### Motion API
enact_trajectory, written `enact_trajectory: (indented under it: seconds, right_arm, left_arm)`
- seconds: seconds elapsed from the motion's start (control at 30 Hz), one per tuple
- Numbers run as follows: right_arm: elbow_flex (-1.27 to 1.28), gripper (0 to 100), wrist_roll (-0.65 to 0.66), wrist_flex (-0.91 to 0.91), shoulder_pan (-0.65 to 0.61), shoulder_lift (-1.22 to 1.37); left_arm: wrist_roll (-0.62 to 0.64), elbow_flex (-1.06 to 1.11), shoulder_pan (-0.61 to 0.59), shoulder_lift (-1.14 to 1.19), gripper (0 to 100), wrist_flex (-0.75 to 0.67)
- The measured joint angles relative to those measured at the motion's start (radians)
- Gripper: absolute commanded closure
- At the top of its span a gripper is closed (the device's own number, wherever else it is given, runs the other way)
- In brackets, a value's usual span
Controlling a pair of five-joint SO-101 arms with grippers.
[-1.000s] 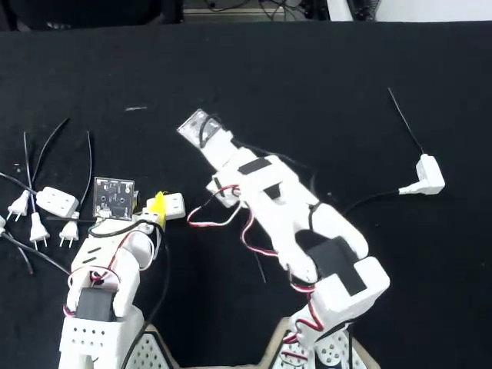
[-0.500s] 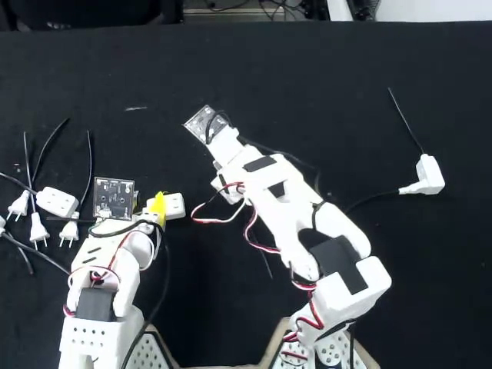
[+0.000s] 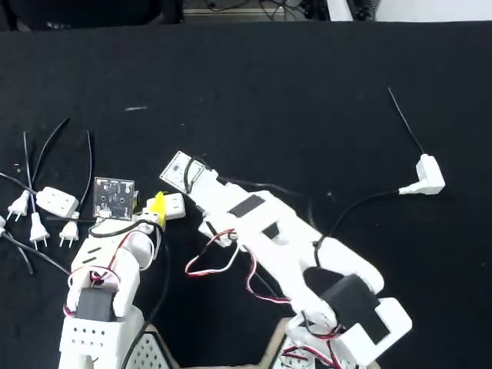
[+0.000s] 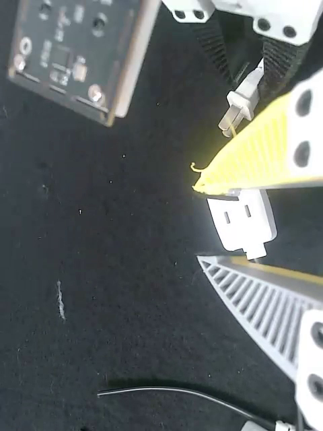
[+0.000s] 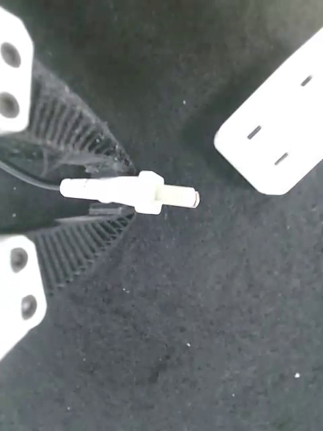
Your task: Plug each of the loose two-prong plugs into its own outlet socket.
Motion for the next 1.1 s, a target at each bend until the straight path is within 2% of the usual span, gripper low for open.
enact_trajectory:
  seconds: [0.23, 0.43, 0.63, 0.83, 1.0, 1.1]
  right_arm:
    - [-0.014, 98.5, 0.0, 0.04, 0.0, 0.003]
    - [-0.143, 91.0, -0.009, 0.158, 0.002, 0.103]
    - [-0.19, 98.8, -0.015, 0.193, -0.002, 0.15]
    - [-0.19, 98.8, -0.017, 0.19, 0.003, 0.152]
    - [-0.098, 98.8, -0.017, 0.183, 0.002, 0.018]
    - [0.041, 98.8, -0.017, 0.08, -0.002, -0.143]
  left_arm:
    - [0.0, 0.0, 0.0, 0.0, 85, 0.0]
    - [0.0, 0.0, 0.0, 0.0, 85, 0.0]
    - [0.0, 0.0, 0.0, 0.0, 85, 0.0]
    - [0.0, 0.0, 0.0, 0.0, 85, 0.0]
    - [0.0, 0.0, 0.0, 0.0, 85, 0.0]
    - [0.0, 0.0, 0.0, 0.0, 85, 0.0]
